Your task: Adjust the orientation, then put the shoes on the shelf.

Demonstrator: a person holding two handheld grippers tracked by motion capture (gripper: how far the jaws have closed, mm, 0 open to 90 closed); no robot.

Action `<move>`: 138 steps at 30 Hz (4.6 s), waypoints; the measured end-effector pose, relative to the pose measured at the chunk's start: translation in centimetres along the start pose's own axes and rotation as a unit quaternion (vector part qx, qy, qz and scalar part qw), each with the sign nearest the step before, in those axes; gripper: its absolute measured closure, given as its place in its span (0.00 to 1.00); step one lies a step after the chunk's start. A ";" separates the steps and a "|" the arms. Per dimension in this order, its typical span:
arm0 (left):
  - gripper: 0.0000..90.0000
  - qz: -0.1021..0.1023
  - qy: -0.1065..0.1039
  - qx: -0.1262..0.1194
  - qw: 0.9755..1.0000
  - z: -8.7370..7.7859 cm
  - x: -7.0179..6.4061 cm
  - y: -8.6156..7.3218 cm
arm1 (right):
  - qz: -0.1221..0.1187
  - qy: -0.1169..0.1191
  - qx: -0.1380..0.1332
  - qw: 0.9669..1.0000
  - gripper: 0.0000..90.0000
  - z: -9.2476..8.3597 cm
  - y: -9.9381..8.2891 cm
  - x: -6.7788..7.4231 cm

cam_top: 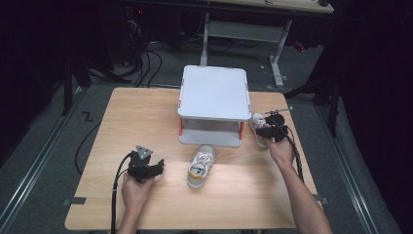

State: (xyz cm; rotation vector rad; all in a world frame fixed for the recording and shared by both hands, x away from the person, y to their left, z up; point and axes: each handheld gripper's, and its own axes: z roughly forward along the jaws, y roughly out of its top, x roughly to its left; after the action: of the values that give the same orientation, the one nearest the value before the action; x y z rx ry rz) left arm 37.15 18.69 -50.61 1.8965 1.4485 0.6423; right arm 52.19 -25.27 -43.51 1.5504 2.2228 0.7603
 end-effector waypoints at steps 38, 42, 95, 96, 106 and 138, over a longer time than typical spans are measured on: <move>0.36 -0.007 0.000 -0.001 1.000 0.0 0.1 0.1 | -0.034 -0.016 0.054 0.998 0.90 0.3 0.9 1.0; 0.36 -0.007 0.000 -0.001 1.000 0.0 0.1 0.1 | -0.027 0.001 0.053 0.998 0.95 0.4 1.0 0.9; 0.35 -0.014 -0.009 -0.004 1.000 0.0 0.3 0.0 | -0.176 0.025 -0.003 0.984 0.97 -8.7 -10.0 14.0; 0.35 -0.014 -0.009 -0.005 1.000 0.0 0.3 0.0 | -0.179 0.024 -0.002 0.984 0.97 -8.6 -9.9 14.3; 0.35 -0.014 -0.008 -0.004 1.000 0.0 0.3 0.0 | -0.182 0.014 0.012 0.983 0.96 -7.4 -9.0 16.9; 0.29 -0.031 -0.016 -0.004 0.999 -0.1 0.1 0.0 | -0.067 0.149 -0.123 0.979 0.60 -7.3 -10.8 10.3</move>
State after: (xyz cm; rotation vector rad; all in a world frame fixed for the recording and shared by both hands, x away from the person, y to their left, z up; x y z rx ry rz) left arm 37.07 18.82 -50.57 1.8403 1.4758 0.5861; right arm 36.38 -20.31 -43.62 1.2221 2.3001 1.2424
